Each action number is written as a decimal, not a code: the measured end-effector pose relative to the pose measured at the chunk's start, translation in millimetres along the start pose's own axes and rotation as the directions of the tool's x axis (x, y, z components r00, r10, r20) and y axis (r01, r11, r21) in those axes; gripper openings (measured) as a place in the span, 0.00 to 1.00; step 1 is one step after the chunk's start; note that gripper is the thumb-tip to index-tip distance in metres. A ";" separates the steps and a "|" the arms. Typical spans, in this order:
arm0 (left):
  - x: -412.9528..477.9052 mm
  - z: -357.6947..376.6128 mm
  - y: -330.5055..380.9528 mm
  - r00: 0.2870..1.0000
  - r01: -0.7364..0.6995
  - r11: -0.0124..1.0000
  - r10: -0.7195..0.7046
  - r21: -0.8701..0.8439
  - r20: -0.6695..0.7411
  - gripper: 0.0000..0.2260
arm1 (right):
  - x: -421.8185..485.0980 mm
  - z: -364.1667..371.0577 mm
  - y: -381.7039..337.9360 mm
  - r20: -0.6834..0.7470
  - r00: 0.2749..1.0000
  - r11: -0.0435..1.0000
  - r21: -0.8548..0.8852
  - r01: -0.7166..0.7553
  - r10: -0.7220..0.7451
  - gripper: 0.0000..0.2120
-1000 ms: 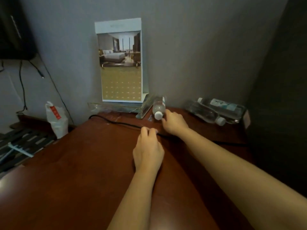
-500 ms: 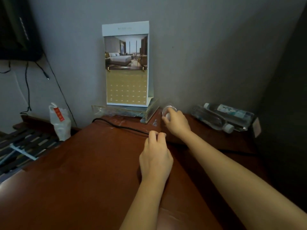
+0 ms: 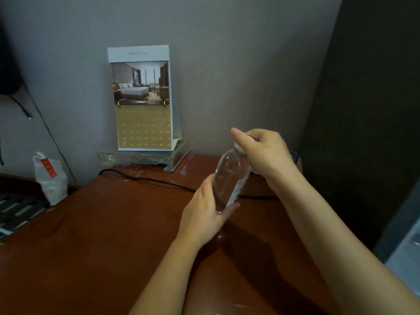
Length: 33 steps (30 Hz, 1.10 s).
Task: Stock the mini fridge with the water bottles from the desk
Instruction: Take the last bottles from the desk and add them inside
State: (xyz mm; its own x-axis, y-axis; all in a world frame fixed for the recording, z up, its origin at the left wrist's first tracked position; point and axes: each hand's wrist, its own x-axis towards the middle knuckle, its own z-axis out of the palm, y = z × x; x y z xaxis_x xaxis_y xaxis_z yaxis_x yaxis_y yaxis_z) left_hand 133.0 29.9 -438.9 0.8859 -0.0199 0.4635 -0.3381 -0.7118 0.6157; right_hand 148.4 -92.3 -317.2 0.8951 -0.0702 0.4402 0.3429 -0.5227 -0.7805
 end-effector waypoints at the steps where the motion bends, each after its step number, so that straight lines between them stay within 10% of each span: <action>1: -2.1 1.3 4.3 1.000 -0.007 0.999 0.008 -0.051 0.018 0.35 | -5.8 -4.3 -1.5 -0.001 1.000 1.000 0.004 0.007 -0.007 0.18; 13: -18.1 5.9 37.6 0.990 -0.062 0.957 0.095 -0.285 0.105 0.23 | -67.5 -58.8 36.2 0.139 0.987 0.965 0.259 0.044 -0.083 0.15; 20: -38.6 20.9 70.1 0.984 0.090 0.598 0.072 -0.796 0.165 0.16 | -124.7 -50.0 94.2 0.291 0.956 0.938 0.322 -0.131 0.034 0.24; 33: -57.7 30.6 69.3 0.987 0.044 0.818 0.054 -0.574 0.153 0.14 | -126.2 -61.1 98.0 0.422 0.904 0.826 0.531 -0.192 -0.062 0.30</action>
State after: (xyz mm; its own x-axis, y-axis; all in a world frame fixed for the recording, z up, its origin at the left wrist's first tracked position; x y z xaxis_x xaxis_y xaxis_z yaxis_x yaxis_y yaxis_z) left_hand 68.1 -39.7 -442.4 0.9045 -0.1651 0.3932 -0.4197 -0.1804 0.8896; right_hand 51.6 -186.5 -422.1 0.9087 0.3276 0.2588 0.2628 0.0328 -0.9643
